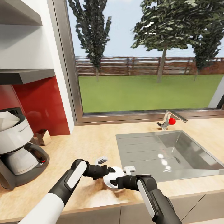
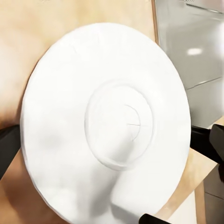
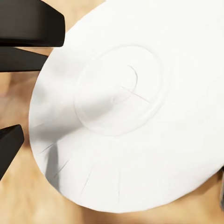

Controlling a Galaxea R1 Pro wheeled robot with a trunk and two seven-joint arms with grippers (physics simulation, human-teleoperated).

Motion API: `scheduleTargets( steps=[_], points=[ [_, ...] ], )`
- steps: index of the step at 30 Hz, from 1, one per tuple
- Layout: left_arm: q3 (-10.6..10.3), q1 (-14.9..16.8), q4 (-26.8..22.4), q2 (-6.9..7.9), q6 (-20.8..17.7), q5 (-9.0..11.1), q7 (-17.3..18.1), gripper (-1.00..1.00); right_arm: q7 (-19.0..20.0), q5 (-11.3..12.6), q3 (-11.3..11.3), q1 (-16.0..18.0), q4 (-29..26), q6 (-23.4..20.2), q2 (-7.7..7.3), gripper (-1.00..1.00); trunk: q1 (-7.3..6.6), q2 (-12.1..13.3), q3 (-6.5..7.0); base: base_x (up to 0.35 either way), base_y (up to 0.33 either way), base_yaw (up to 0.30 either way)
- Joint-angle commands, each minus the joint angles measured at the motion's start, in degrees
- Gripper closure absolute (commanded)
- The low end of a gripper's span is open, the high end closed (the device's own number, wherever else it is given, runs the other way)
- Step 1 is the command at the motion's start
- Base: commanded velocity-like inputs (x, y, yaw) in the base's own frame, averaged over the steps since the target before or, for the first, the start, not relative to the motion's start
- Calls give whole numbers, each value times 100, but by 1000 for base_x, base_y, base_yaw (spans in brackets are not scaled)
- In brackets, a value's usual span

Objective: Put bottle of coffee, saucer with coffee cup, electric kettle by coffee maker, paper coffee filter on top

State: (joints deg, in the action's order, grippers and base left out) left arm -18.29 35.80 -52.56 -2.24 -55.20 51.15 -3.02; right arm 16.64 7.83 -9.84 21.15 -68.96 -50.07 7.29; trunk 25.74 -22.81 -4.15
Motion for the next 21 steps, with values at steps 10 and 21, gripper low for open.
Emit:
scheduleTargets(
  steps=[10, 21],
  points=[
    [1, 6, -8, 4, -25, 36, -32, -100, -29, -9, 9, 3, 243, -38, 0, 100, 5, -11, -14, 0, 0, 0],
    [1, 6, -2, 6, -26, 36, -36, -100, -29, -9, 9, 3, 241, -38, -8, 100, 5, -11, -14, 0, 0, 0]
  ],
)
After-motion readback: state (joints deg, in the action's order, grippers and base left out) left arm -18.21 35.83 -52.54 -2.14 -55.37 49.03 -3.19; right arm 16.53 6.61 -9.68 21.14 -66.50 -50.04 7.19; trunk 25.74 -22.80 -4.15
